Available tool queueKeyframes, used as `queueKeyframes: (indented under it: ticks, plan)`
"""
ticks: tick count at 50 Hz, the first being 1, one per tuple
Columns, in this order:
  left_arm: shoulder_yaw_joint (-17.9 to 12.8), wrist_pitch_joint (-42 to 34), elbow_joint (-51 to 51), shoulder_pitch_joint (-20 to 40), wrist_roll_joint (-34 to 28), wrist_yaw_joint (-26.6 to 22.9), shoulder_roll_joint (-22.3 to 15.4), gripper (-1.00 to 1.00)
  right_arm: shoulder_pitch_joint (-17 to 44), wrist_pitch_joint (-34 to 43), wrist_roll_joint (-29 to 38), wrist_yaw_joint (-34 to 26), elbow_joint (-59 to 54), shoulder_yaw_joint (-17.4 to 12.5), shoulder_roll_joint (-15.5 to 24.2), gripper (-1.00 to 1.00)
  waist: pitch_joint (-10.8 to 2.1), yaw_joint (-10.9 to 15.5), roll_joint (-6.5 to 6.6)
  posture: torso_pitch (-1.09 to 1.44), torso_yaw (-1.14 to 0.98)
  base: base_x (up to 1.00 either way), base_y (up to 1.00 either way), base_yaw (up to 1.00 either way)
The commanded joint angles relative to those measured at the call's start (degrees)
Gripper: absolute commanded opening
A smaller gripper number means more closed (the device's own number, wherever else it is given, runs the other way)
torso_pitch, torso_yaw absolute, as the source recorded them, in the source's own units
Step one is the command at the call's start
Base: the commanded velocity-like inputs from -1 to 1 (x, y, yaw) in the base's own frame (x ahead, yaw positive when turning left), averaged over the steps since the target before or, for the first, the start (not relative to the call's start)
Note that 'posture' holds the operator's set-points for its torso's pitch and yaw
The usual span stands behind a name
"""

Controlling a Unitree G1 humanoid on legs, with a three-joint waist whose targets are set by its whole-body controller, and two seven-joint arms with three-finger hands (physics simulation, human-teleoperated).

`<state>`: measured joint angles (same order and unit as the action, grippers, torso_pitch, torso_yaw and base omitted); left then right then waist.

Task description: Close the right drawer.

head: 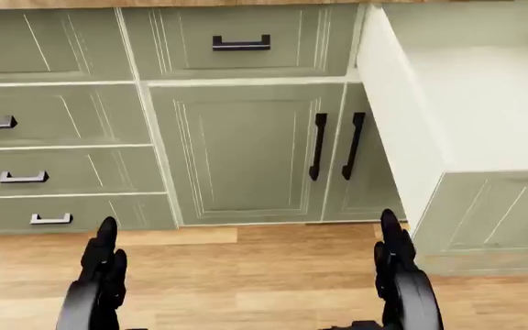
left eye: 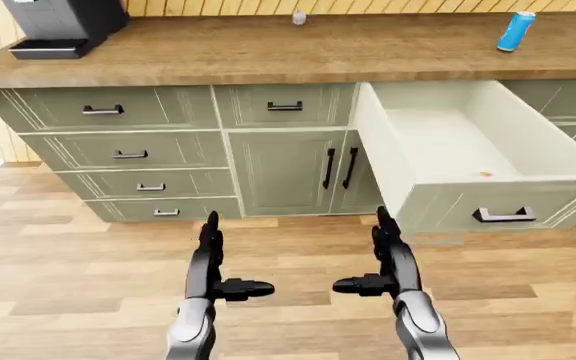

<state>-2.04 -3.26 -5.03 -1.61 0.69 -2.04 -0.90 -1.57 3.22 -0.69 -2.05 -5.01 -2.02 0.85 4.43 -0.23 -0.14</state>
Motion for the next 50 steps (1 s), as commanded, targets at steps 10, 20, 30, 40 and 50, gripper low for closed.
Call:
queueKeyframes:
  ticks: [10, 20, 30, 40, 50]
  plan:
    - [0.50, 13.39, 14.33, -2.68, -4.69, 2.55, 0.13, 1.00, -5.05, -7.37, 3.35, -1.48, 20.53, 0.32, 0.00, 1.00, -4.23, 0.39, -0.49, 0.00, 0.00, 0.00, 0.00, 0.00]
    - [1.68, 21.39, 31.99, -9.64, -4.44, 2.66, 1.29, 1.00, -9.59, -21.25, 7.95, -2.29, 34.49, 2.23, -0.12, 1.00, -4.76, 0.29, -0.21, 0.00, 0.00, 0.00, 0.00, 0.00]
    - [1.78, 31.25, 44.22, -15.51, -0.72, 2.98, 2.04, 1.00, -13.76, -29.14, 9.97, -2.15, 44.69, 1.82, -0.91, 1.00, -4.48, 0.24, -0.17, 0.00, 0.00, 0.00, 0.00, 0.00]
    - [1.69, 33.62, 44.22, -16.39, 0.87, 2.41, 2.23, 1.00, -12.57, -31.92, 13.63, 0.03, 43.40, 0.17, -1.41, 1.00, -3.81, 0.34, -0.16, 0.00, 0.00, 0.00, 0.00, 0.00]
    - [2.24, 31.81, 46.46, -16.79, 0.40, 2.76, 2.11, 1.00, -10.37, -30.02, 14.15, 2.57, 41.76, -4.36, -1.62, 1.00, -3.60, 0.33, -0.36, 0.00, 0.00, 0.00, 0.00, 0.00]
